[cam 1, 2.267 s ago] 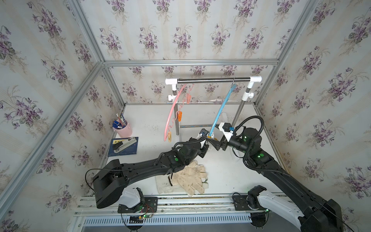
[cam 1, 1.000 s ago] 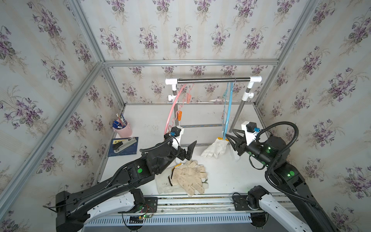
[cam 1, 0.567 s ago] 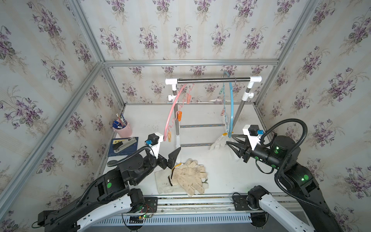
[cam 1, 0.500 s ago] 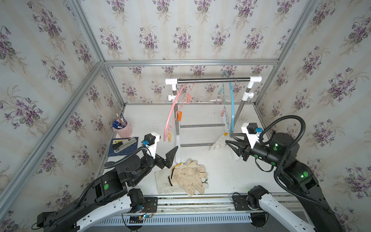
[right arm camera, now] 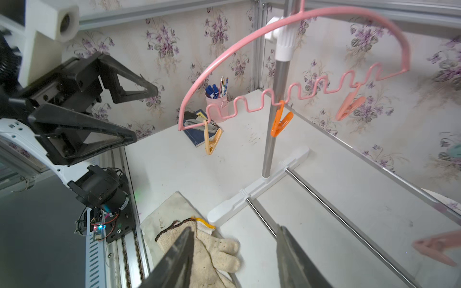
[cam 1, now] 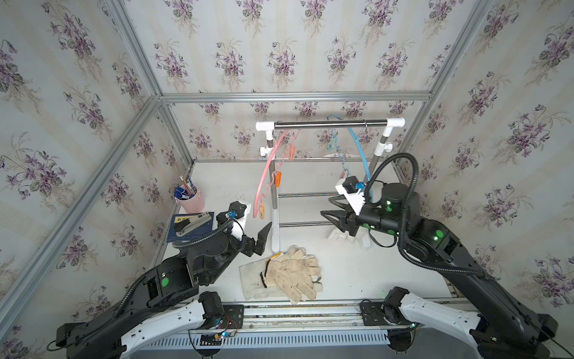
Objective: Clip the gloves onto a hanger to dry
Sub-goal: Pick up the glove from the center of the board.
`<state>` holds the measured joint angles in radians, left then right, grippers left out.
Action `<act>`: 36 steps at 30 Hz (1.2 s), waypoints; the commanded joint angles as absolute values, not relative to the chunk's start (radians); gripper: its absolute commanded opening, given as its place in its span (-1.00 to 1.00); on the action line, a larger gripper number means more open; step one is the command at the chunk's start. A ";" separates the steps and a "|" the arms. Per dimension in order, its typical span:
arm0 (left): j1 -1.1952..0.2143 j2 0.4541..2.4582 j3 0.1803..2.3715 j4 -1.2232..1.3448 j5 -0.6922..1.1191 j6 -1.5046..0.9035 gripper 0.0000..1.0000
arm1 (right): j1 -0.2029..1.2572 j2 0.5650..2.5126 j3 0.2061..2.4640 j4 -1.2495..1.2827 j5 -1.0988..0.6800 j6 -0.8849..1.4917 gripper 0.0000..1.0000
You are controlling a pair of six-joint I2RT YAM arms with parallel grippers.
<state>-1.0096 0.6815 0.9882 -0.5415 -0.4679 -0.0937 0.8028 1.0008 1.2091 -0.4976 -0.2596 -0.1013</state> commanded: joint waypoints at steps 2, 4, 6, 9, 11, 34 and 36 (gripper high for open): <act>-0.996 0.730 1.021 -0.578 -0.418 -0.090 1.00 | 0.961 1.065 1.151 -0.458 -0.102 -0.067 0.20; -0.987 0.720 1.022 -0.610 -0.405 -0.106 1.00 | 1.044 1.092 1.089 -0.435 -0.045 -0.043 0.26; -0.985 0.676 1.008 -0.638 -0.404 -0.126 1.00 | 1.105 1.120 1.028 -0.399 -0.027 -0.008 0.27; -0.985 0.561 0.981 -0.680 -0.402 -0.152 1.00 | 1.180 1.169 0.941 -0.323 -0.019 0.037 0.23; -0.985 0.478 0.974 -0.701 -0.403 -0.166 1.00 | 1.208 1.209 0.905 -0.270 -0.036 0.070 0.18; -0.985 0.254 0.991 -0.800 -0.548 -0.202 1.00 | 1.355 1.736 1.035 -0.157 0.061 0.027 -0.06; -0.985 0.246 0.989 -0.802 -0.553 -0.207 1.00 | 1.355 1.750 1.043 -0.164 0.070 0.023 -0.06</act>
<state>-0.9863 0.2527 0.9894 -0.8028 -0.5282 -0.1967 1.3540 1.7340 1.0313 -0.1421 0.0418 0.0433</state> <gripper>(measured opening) 0.998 0.470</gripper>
